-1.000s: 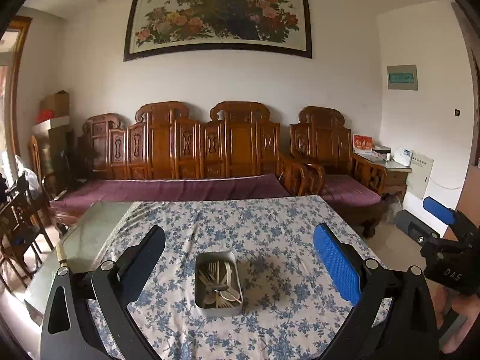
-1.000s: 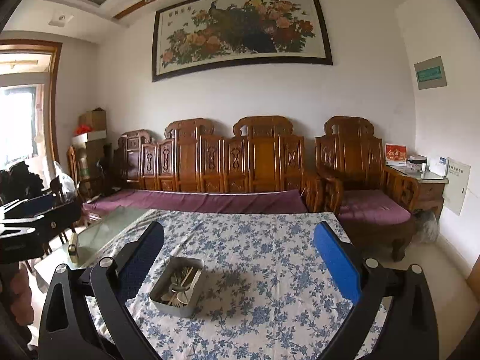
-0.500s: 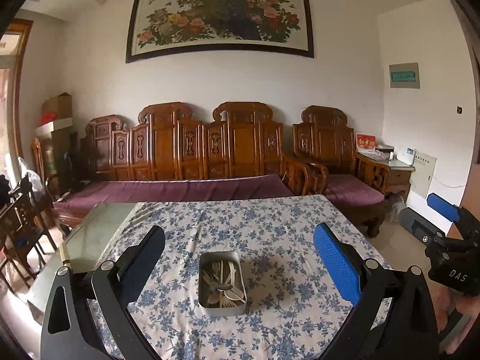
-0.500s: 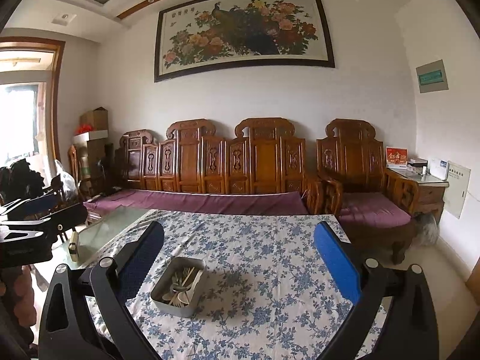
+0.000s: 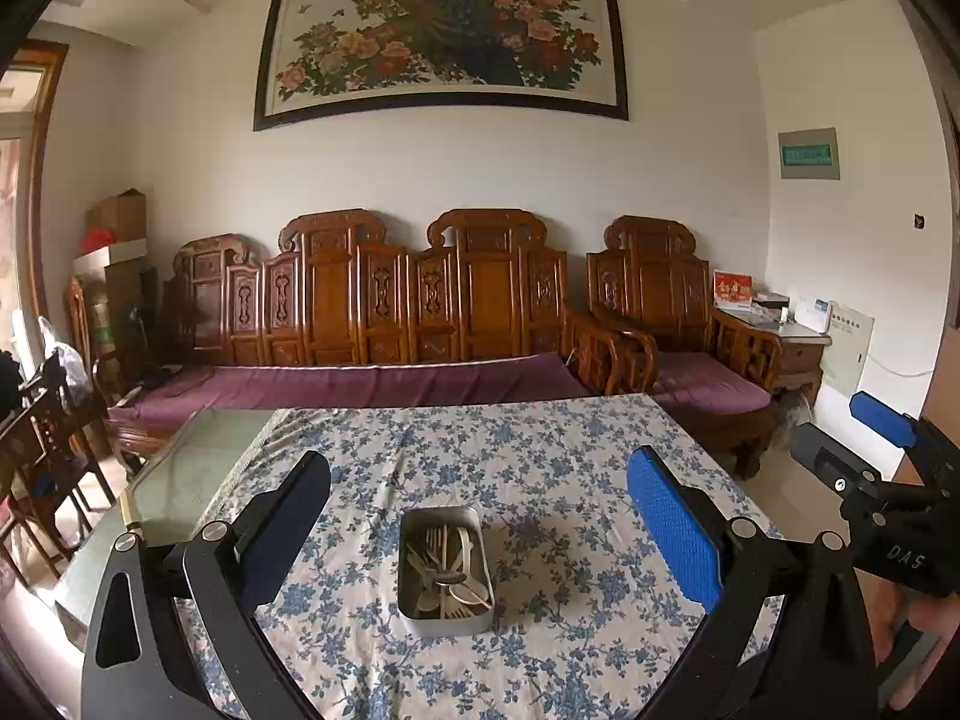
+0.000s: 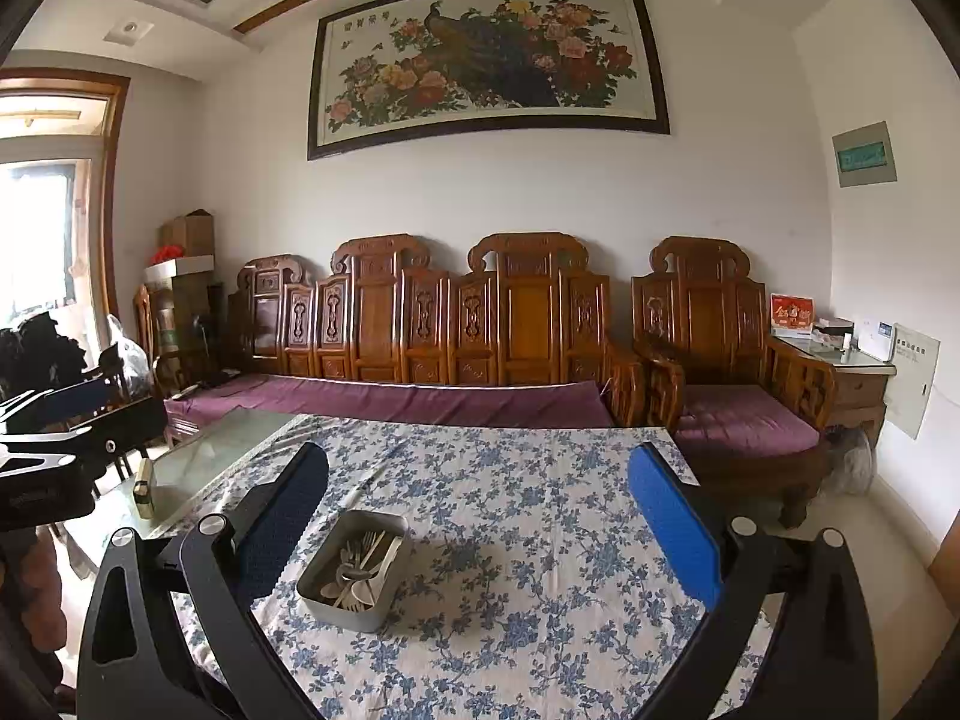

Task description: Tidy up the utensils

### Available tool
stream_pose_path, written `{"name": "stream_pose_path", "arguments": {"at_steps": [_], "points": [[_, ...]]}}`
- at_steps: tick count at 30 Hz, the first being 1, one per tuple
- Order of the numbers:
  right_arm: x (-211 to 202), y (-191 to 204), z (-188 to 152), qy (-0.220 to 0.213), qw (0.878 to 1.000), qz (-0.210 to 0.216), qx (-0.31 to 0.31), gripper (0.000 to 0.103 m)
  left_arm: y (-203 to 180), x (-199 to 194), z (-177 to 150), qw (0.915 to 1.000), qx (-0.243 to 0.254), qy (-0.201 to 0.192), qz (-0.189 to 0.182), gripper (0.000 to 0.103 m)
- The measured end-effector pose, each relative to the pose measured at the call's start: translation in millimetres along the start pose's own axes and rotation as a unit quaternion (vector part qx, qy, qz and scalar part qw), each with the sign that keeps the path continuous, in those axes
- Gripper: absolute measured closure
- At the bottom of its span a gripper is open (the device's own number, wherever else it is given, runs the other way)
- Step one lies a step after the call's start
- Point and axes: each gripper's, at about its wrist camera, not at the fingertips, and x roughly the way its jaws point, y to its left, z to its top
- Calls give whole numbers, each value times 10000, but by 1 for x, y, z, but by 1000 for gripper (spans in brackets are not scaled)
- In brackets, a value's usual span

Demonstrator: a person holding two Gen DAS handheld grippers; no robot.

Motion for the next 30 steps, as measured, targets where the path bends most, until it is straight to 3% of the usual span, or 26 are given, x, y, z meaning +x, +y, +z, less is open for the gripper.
{"name": "stream_pose_path", "arguments": {"at_steps": [30], "points": [[1,1,-1,-2,10000,-5,-3,2,-2,3,-3,10000,41,45,-22,7]]}}
